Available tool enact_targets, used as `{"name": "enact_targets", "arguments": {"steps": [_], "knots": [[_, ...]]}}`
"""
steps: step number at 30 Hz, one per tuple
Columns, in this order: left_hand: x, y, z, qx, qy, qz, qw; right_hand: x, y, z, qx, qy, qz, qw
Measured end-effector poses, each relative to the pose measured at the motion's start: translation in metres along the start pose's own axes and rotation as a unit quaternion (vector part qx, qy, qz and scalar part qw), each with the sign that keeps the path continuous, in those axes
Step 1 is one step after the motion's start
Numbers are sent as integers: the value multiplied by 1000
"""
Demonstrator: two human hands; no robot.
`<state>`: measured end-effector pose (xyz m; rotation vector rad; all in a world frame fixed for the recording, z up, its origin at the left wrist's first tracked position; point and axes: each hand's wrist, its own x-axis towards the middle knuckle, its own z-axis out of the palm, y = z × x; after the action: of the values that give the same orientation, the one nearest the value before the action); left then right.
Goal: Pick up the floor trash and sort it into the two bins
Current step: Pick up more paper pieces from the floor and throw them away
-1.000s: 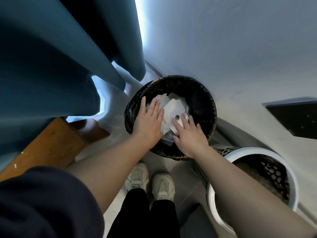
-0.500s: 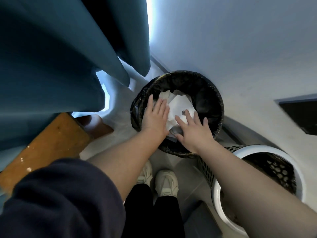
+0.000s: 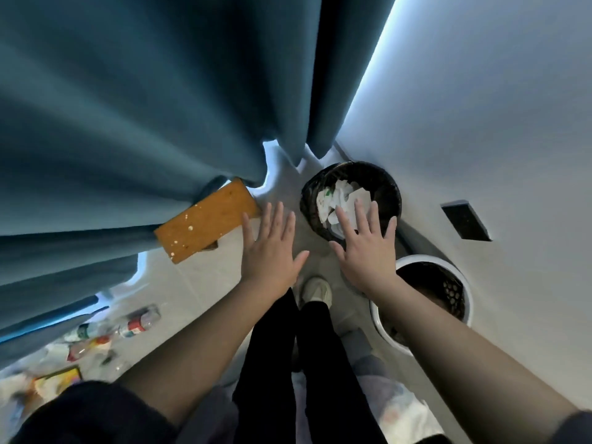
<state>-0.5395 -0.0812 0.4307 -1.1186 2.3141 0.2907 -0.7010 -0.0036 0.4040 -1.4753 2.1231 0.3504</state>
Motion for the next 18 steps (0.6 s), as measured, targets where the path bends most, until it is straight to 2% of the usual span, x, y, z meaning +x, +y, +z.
{"name": "enact_targets", "arguments": {"steps": [3, 8, 13, 18], "knots": [[-46, -22, 1, -46, -5, -53, 998, -22, -35, -13, 3, 14, -39, 999], [-127, -67, 17, -111, -3, -182, 977, -48, -114, -28, -51, -15, -148, 988], [-189, -108, 60, -151, -18, -283, 947, -72, -199, -17, -122, -33, -255, 959], [-250, -156, 112, -203, -24, -343, 917, -102, -285, 6, -195, -33, -317, 927]]}}
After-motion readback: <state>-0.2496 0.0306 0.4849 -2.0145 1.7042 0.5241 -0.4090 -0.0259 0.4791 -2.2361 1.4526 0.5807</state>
